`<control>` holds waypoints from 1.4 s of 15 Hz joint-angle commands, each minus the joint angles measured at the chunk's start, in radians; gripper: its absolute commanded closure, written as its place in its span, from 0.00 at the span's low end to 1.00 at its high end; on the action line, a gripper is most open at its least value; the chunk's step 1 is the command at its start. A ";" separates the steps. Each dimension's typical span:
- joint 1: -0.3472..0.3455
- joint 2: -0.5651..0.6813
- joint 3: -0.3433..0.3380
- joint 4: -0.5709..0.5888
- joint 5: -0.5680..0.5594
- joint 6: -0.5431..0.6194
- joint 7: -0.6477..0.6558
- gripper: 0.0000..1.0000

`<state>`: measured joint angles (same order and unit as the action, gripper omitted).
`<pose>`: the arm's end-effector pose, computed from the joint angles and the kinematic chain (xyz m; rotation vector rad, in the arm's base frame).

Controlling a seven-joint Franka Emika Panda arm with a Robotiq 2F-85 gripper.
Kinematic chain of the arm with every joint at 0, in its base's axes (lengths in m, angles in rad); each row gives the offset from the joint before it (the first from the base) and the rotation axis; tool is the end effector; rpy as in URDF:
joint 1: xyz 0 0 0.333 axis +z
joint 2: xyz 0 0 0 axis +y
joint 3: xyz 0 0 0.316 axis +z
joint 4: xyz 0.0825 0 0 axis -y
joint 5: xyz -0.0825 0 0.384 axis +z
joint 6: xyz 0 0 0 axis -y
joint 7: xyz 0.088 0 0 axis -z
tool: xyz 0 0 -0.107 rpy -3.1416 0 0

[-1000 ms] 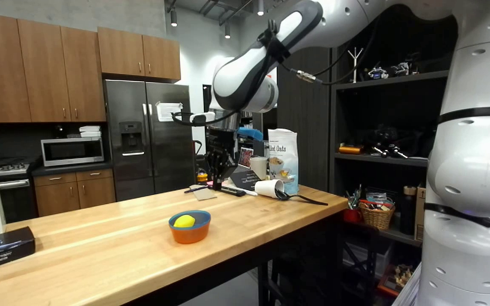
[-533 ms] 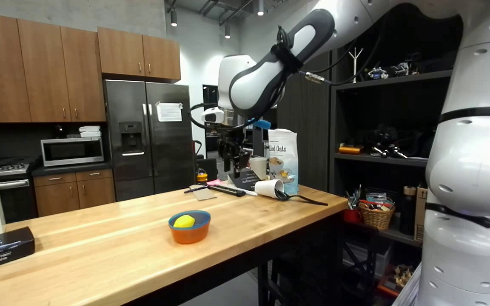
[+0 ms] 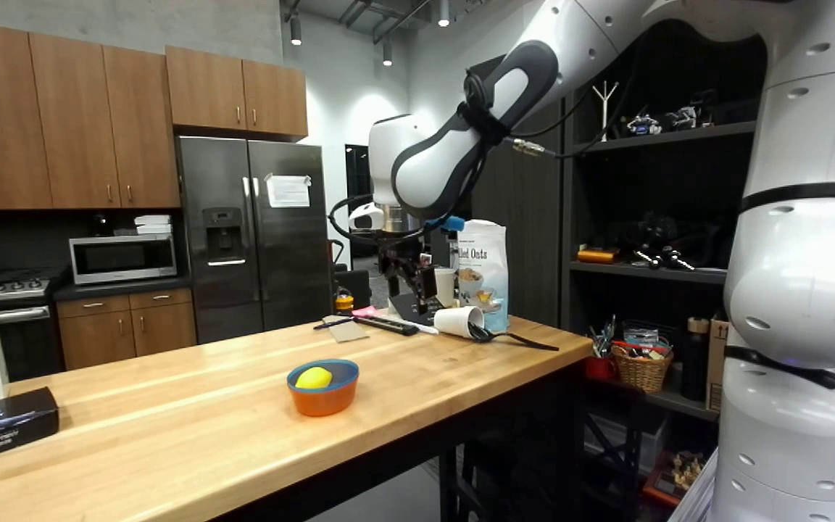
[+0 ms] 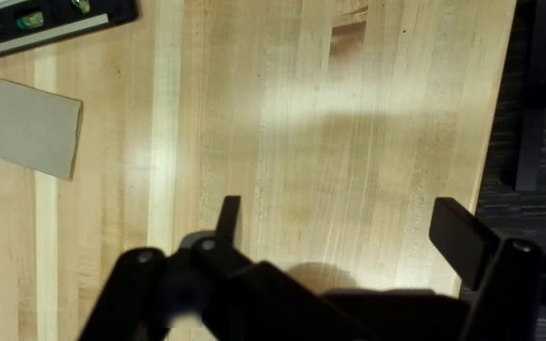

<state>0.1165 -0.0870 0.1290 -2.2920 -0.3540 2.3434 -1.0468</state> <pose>0.5012 0.1207 0.4005 2.0481 1.9539 0.0207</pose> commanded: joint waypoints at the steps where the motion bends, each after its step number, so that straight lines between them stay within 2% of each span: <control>1: 0.039 -0.083 0.016 -0.033 0.050 -0.048 -0.010 0.00; 5: 0.103 -0.192 0.037 -0.059 0.142 -0.106 -0.033 0.00; 12: 0.170 -0.376 0.028 -0.111 0.160 -0.192 -0.031 0.00; 16: 0.212 -0.455 0.008 -0.181 0.188 -0.168 -0.048 0.00; 21: 0.257 -0.525 -0.050 -0.274 0.297 -0.134 -0.072 0.00</control>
<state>0.3413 -0.5496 0.1311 -2.5007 -0.1206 2.1784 -1.0847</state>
